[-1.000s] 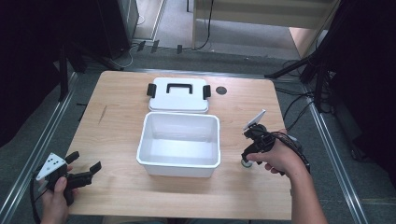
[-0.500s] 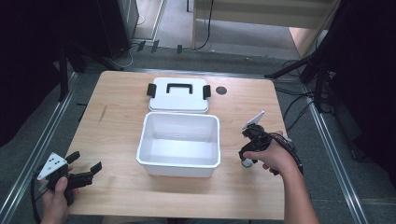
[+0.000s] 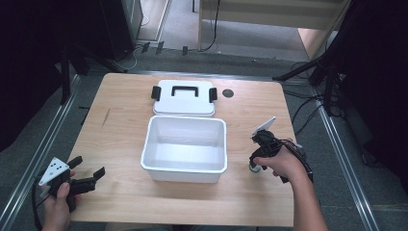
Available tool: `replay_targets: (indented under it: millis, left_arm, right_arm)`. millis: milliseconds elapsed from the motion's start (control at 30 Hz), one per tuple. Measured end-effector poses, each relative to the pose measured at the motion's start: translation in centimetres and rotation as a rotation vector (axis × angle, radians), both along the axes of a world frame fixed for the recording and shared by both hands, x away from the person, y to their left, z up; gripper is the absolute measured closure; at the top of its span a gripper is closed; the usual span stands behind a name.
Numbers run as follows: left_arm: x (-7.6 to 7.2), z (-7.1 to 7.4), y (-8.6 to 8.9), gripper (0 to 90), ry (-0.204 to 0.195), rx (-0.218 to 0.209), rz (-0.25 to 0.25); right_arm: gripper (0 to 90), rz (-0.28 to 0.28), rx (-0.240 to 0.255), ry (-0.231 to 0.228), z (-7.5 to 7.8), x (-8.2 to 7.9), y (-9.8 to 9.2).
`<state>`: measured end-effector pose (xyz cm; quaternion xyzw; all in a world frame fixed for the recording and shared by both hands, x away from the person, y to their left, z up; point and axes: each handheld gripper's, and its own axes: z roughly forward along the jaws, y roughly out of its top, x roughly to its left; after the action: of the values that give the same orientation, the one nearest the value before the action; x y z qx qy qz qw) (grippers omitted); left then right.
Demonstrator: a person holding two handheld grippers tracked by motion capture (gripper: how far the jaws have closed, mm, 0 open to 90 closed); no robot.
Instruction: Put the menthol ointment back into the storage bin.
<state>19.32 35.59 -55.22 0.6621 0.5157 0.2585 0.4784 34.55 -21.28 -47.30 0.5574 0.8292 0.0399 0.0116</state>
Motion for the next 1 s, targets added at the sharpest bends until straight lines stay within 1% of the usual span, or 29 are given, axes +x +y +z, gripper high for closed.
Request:
replay_targets:
  millis: [33,167,233,367,567,900,1000]
  left_arm:
    - [0.0,0.0,0.0,0.1,0.000,0.000,0.000]
    - [0.0,0.0,0.0,0.1,0.000,-0.001,-0.001]
    - [0.0,0.0,0.0,0.1,0.000,-0.002,-0.002]
    - [0.0,0.0,0.1,0.1,0.000,-0.005,-0.003]
    - [0.0,0.0,0.1,0.1,-0.001,-0.010,-0.002]
    - [0.0,0.0,0.1,0.0,-0.002,-0.013,-0.001]
    - [0.0,0.0,0.1,0.1,-0.002,-0.012,-0.001]
  right_arm:
    - [51.2,0.016,-0.004,-0.004,0.0,0.0,0.0]
    - [51.3,0.031,-0.005,-0.001,0.5,0.0,0.1]
    - [51.3,0.024,-0.002,-0.001,0.7,0.0,0.1]
    - [51.3,0.036,0.006,-0.009,1.9,0.0,0.3]
    - [51.4,0.012,0.030,-0.013,3.7,0.2,0.6]
    - [51.4,0.034,0.020,-0.022,6.7,0.3,1.5]
    - [51.4,0.037,0.020,-0.019,7.7,0.4,1.9]
